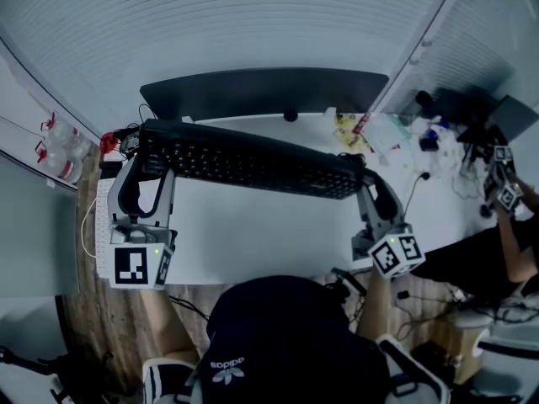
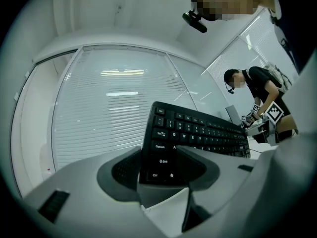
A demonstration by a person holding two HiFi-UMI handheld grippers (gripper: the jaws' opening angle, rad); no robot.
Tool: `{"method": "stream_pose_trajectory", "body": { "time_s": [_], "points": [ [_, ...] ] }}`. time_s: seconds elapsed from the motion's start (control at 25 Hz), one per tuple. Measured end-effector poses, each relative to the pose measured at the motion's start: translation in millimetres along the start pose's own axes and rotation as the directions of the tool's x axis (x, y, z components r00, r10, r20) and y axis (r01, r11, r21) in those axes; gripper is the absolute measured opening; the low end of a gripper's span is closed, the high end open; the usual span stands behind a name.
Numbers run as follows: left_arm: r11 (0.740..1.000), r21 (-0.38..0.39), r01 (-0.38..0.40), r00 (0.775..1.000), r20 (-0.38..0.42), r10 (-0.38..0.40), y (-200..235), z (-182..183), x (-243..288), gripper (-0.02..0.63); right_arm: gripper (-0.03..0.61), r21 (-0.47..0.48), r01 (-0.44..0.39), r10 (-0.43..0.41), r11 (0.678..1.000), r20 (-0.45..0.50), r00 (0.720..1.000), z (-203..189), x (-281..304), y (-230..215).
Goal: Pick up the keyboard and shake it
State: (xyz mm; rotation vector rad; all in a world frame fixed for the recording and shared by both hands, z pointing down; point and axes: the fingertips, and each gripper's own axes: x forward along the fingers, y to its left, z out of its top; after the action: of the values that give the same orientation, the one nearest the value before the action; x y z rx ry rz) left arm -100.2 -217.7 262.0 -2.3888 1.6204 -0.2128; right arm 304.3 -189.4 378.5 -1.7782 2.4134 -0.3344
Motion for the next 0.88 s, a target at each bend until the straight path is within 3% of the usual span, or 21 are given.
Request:
{"method": "stream_pose_trajectory", "body": {
  "time_s": [0.16, 0.88],
  "points": [
    [1.0, -0.027, -0.015, 1.0, 0.005, 0.015, 5.2, -4.8, 9.1, 0.207, 0.198, 0.042, -0.008, 0.008, 0.999, 0.019, 1.0, -1.8, 15.8, -5.7],
    [0.995, -0.096, -0.006, 0.997, 0.075, 0.013, 5.5, 0.6, -0.3, 0.207, 0.198, 0.029, -0.013, 0.013, 0.999, 0.015, 1.0, 4.0, 8.0, -3.1]
  ]
}}
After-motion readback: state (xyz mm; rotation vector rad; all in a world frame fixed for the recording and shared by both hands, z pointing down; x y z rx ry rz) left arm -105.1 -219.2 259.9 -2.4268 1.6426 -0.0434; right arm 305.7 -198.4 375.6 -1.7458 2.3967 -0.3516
